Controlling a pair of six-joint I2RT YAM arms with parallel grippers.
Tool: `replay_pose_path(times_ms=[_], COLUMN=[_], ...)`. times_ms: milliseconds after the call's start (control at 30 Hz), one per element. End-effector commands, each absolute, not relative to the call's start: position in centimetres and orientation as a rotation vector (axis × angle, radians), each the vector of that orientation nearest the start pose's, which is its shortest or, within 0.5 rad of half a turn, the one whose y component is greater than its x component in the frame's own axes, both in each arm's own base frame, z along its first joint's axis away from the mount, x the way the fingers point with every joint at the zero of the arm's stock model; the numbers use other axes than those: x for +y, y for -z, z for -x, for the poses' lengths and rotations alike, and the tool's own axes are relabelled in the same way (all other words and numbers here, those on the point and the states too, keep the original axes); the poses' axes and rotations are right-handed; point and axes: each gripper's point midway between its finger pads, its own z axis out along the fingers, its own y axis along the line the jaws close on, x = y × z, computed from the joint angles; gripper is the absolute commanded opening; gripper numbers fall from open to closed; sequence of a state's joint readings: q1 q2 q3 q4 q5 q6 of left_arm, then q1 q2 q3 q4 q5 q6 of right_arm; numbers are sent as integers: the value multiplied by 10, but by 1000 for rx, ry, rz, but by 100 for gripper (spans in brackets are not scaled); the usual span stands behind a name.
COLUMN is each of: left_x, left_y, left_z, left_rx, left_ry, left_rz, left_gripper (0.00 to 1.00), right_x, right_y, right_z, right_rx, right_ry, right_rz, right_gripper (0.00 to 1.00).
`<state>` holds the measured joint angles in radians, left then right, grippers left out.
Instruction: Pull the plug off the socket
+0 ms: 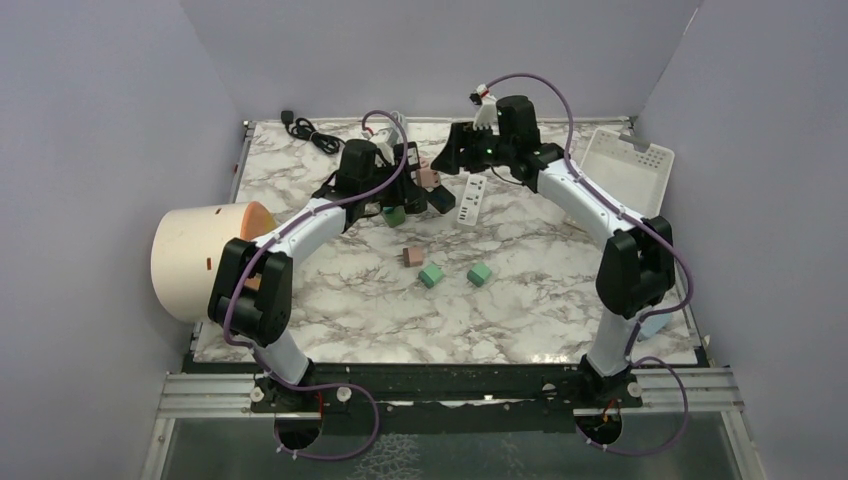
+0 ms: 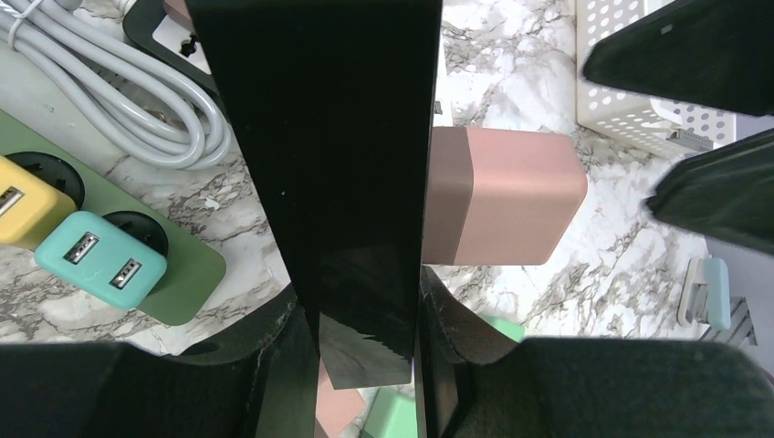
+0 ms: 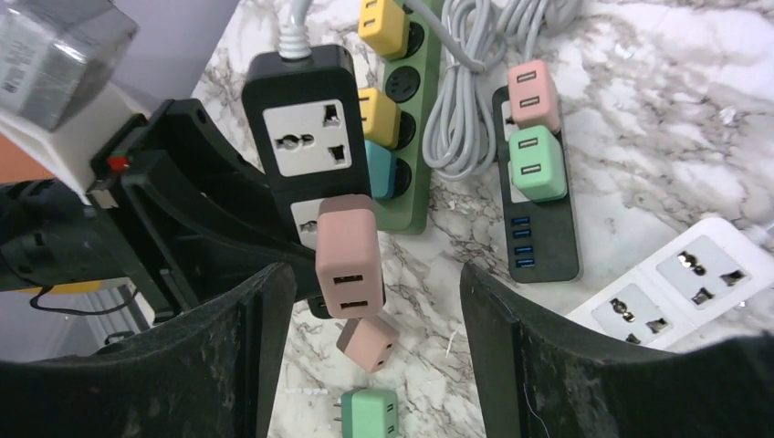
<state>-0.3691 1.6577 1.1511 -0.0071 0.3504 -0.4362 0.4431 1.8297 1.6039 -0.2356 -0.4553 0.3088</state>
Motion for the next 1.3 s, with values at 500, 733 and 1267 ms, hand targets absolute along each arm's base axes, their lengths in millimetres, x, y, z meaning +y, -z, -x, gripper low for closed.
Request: replay_pose_path(times_ms=[500,733,1267], left_x=[-251,-234,-198], left_y=[-224,-204,-145], left_z=[-433,-448,-537], left_rx=[1959,2028,2131], left_ry=[852,724,507], left_rz=[-200,-130,2], left_gripper=[0,0,0], right_x=[354,344,304], right_y=[-209,-222,-284], right_z=[-429,-433,-378], right_rx=[2105,2103,2047], right_ry=[-1090,-1003,-937], right_rz=[544,547,610], right_gripper=[47,1,1])
